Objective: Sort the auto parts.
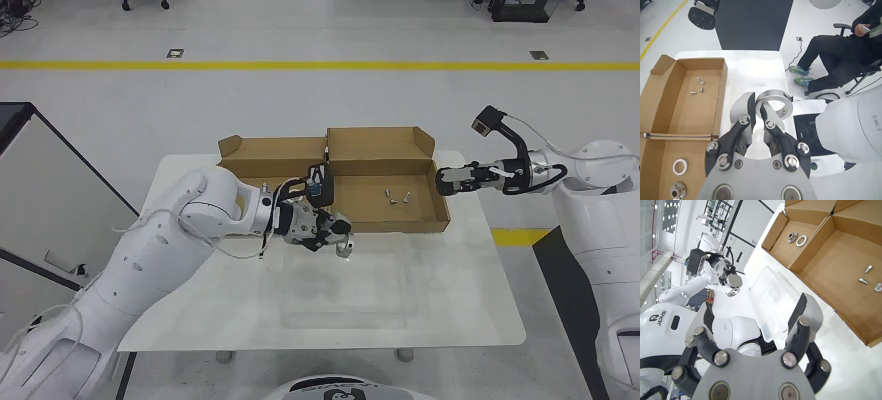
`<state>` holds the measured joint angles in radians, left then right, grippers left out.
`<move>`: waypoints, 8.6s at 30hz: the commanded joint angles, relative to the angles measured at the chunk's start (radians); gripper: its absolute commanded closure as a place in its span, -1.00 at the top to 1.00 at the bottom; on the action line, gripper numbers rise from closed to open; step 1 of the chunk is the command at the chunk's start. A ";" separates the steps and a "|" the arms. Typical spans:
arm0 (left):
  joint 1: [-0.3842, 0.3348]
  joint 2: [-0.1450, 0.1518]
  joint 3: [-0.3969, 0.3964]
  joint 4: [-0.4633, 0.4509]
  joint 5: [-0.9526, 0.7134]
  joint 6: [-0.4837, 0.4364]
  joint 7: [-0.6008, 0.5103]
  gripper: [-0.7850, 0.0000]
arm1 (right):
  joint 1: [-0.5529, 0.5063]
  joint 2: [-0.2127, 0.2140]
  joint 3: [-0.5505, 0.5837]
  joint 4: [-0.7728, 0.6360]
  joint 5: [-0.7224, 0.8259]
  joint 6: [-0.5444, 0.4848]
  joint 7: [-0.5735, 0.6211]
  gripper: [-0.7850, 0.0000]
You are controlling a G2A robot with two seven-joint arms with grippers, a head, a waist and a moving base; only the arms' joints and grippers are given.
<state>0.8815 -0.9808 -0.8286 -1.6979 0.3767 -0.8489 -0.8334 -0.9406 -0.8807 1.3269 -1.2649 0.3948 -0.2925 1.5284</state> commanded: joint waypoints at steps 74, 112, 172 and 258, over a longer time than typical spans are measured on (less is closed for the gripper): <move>0.073 -0.149 -0.202 -0.002 -1.202 -0.163 0.099 -1.00 | 0.000 0.000 0.000 0.000 0.000 0.000 0.000 1.00; 0.114 -0.197 -0.271 -0.027 -0.941 -0.143 0.092 -1.00 | 0.000 0.000 0.000 0.000 0.000 0.000 0.000 1.00; 0.147 -0.221 -0.321 0.080 -0.502 0.383 0.379 -1.00 | 0.000 0.000 0.000 0.000 0.000 0.000 0.000 1.00; -0.420 -0.437 0.097 1.291 0.392 1.113 -0.285 -1.00 | 0.000 0.000 0.000 0.000 0.000 0.000 0.000 1.00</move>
<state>0.4627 -1.4145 -0.7329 -0.4161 0.7698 0.2667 -1.1174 -0.9406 -0.8807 1.3269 -1.2649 0.3948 -0.2925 1.5284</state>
